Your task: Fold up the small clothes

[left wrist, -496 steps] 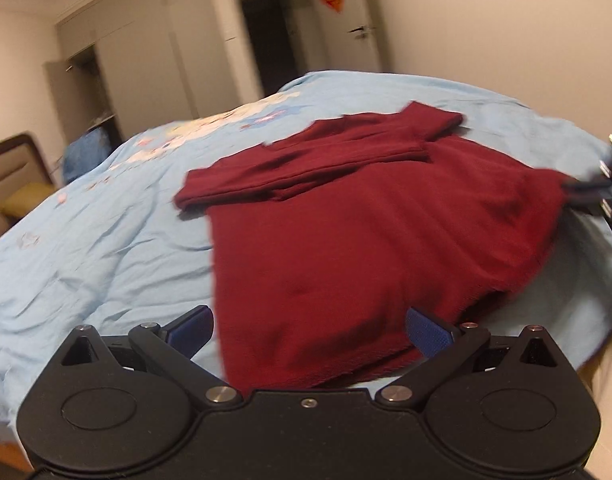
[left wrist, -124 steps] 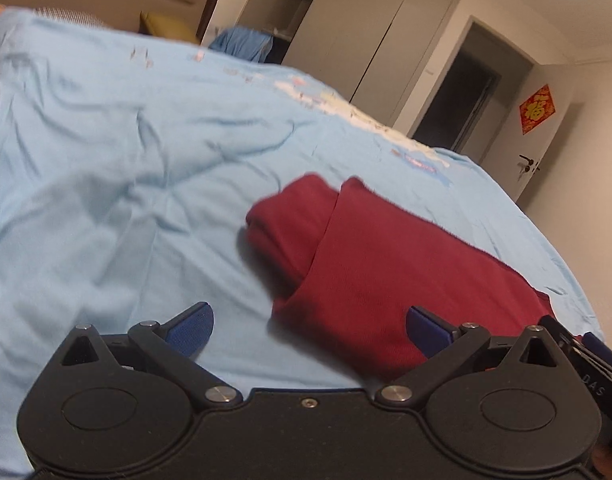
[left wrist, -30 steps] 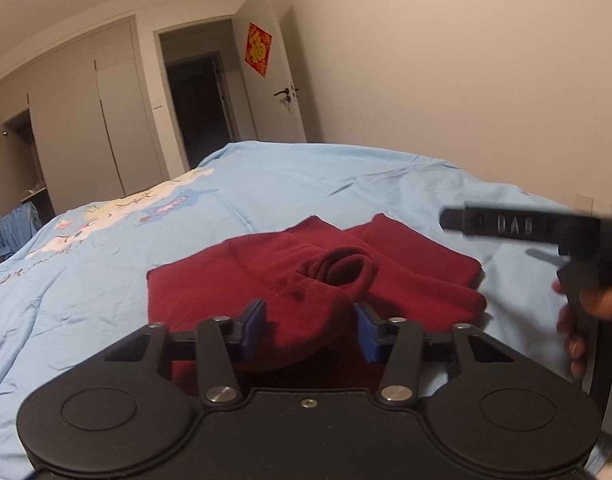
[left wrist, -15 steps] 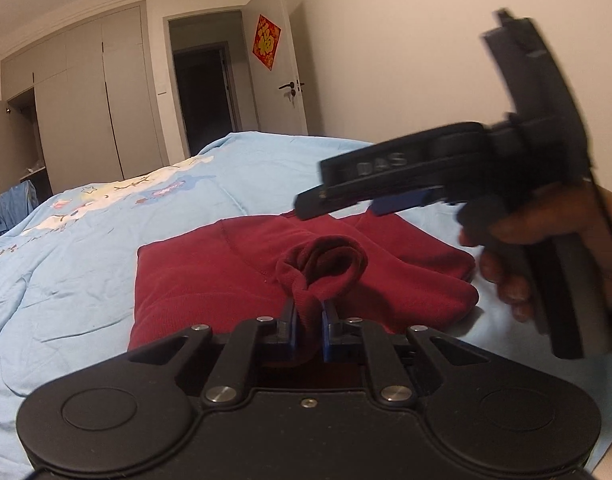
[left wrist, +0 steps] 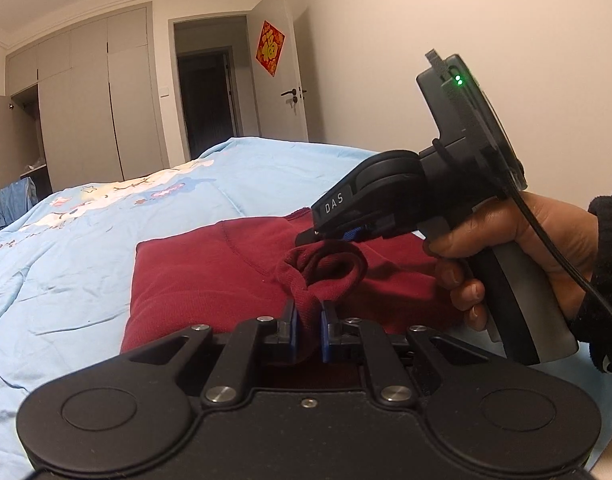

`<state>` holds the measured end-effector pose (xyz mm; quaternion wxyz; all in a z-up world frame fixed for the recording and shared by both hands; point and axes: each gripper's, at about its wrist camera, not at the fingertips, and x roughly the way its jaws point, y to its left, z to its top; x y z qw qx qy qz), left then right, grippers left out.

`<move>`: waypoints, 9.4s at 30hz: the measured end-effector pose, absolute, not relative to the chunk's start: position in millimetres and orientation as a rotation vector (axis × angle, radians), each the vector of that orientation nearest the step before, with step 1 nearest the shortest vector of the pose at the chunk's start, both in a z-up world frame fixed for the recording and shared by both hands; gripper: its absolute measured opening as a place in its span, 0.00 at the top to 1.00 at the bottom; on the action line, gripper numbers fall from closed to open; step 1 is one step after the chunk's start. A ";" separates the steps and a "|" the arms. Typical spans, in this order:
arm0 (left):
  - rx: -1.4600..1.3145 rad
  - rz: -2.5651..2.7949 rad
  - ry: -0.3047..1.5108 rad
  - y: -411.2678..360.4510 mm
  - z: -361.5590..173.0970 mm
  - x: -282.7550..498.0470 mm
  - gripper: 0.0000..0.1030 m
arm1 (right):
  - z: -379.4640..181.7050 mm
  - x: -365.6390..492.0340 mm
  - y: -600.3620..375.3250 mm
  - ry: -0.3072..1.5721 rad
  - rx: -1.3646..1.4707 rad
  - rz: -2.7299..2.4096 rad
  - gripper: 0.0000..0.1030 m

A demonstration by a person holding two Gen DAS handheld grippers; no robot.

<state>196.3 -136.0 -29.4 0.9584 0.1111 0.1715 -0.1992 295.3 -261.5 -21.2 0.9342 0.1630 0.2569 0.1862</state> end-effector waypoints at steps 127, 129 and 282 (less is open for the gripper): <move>-0.253 -0.108 0.389 -43.5 -45.2 227.5 0.22 | -42.9 167.0 -241.4 0.132 -0.002 0.076 0.00; -0.262 -0.113 0.406 -39.4 -49.9 225.7 0.22 | -42.1 169.5 -234.4 0.132 -0.019 0.112 0.00; -0.227 -0.234 0.621 -64.5 -40.6 298.4 0.01 | -52.0 258.6 -319.0 0.409 0.403 0.161 0.00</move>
